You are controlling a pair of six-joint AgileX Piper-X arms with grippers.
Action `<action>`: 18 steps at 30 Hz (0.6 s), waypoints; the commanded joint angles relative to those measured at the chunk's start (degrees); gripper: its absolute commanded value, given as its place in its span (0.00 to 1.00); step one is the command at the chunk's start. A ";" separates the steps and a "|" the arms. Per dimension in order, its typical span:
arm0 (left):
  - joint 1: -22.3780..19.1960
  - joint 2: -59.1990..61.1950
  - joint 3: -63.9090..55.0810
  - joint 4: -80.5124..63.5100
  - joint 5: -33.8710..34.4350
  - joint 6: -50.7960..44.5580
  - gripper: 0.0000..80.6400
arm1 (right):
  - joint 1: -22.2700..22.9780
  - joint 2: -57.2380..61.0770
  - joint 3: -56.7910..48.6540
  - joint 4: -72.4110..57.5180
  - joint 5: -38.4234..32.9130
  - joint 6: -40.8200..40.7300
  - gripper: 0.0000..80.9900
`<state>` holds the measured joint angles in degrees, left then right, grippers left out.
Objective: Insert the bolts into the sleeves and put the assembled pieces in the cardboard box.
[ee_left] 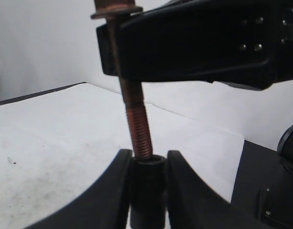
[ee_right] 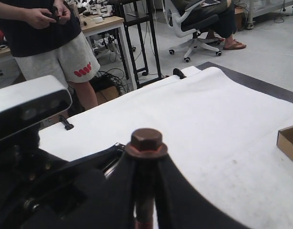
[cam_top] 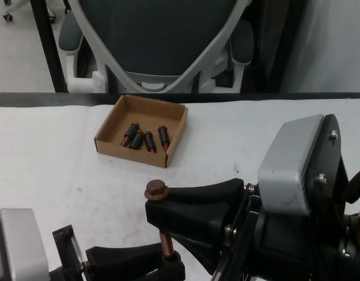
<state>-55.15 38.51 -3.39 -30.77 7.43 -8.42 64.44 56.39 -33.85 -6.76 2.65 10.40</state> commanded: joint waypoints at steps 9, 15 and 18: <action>-0.09 -0.01 -0.58 -1.70 -4.25 2.48 0.01 | 0.02 -0.08 -1.13 0.89 -0.01 -0.51 0.00; -0.09 -0.01 -0.58 -2.21 -6.53 3.93 0.01 | 0.02 -0.30 -1.67 1.38 -0.01 -0.51 0.00; -0.09 -0.01 -0.58 -6.58 -7.43 3.93 0.01 | 0.02 -0.30 -1.67 1.38 -0.01 -0.51 0.00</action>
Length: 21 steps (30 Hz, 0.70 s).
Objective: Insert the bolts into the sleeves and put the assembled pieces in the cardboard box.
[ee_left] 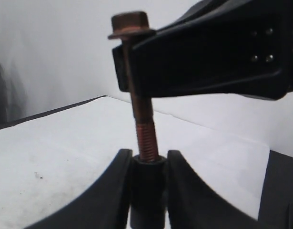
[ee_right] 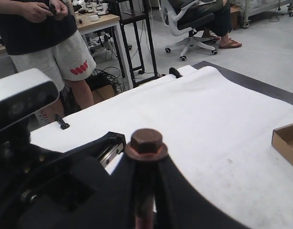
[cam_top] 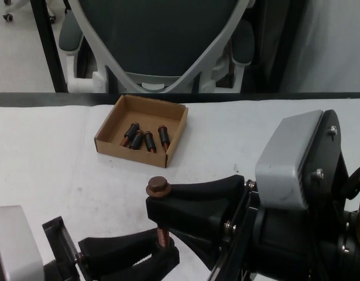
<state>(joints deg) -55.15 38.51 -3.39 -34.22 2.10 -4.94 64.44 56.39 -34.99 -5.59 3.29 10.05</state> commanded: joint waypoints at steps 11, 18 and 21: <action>-0.09 -0.01 -0.58 -11.31 -7.65 0.18 0.01 | 0.02 -2.80 -0.53 0.62 -0.66 -0.16 0.00; 1.31 -0.01 -1.94 -11.52 -9.46 -3.67 0.01 | 0.02 -3.15 -0.53 3.49 -1.40 0.03 0.00; 3.41 -0.01 -3.53 -8.85 -7.88 -3.92 0.01 | 0.02 -3.15 -0.53 3.75 -4.54 0.03 0.01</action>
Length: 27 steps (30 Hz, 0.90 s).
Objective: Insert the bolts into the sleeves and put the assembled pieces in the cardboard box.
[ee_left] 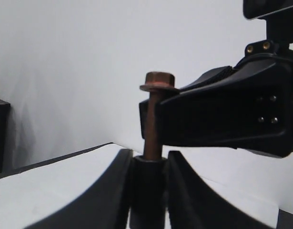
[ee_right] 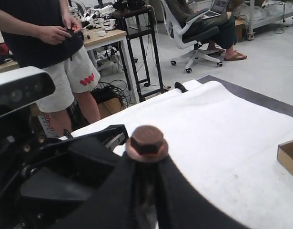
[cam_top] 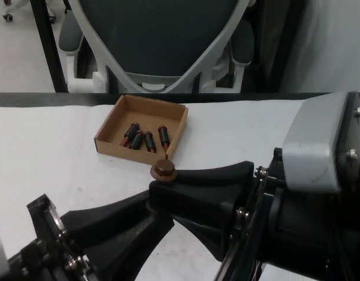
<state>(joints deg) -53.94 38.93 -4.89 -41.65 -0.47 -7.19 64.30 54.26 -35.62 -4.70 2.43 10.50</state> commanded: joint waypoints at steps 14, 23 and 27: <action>20.34 -0.12 -9.97 14.43 8.39 -1.83 0.01 | 0.15 -7.51 0.11 9.60 -7.86 -0.02 0.50; 29.57 12.04 -19.49 28.45 12.37 -1.83 0.01 | 0.15 -13.48 0.11 24.31 -7.86 5.22 0.00; 30.42 22.65 -26.27 31.76 13.82 -1.72 0.01 | 0.15 -13.58 0.11 31.44 -7.98 6.50 0.00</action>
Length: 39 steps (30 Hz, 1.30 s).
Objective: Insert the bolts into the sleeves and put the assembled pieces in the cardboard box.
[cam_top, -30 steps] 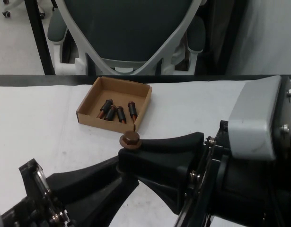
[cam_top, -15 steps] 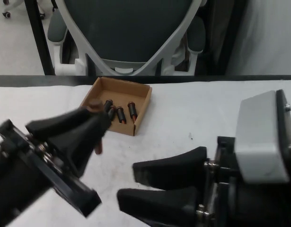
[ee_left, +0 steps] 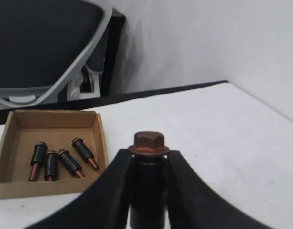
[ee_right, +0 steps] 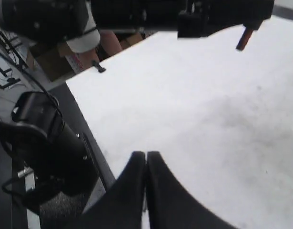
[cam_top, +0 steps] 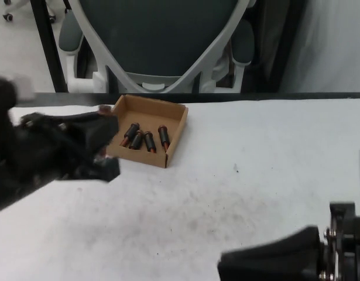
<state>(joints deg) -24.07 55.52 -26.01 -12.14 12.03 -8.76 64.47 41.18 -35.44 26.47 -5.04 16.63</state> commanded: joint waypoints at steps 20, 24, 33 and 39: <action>3.01 45.10 -41.68 22.66 -6.02 12.24 0.01 | 0.95 -22.73 2.05 16.16 20.94 -5.02 0.00; 4.84 49.52 -45.24 23.52 -6.73 12.24 0.01 | 0.95 -28.23 2.31 19.20 22.92 -4.55 0.00; 7.62 58.61 -54.33 24.52 -7.59 12.39 0.01 | 0.95 -29.53 2.31 25.74 24.46 -0.73 0.00; 7.61 64.24 -59.55 26.50 -7.85 13.50 0.01 | 0.95 -29.53 2.31 27.10 24.45 -0.28 0.00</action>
<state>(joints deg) -16.48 117.85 -82.94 13.69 4.76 4.18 65.31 11.90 -33.03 53.33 18.99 15.89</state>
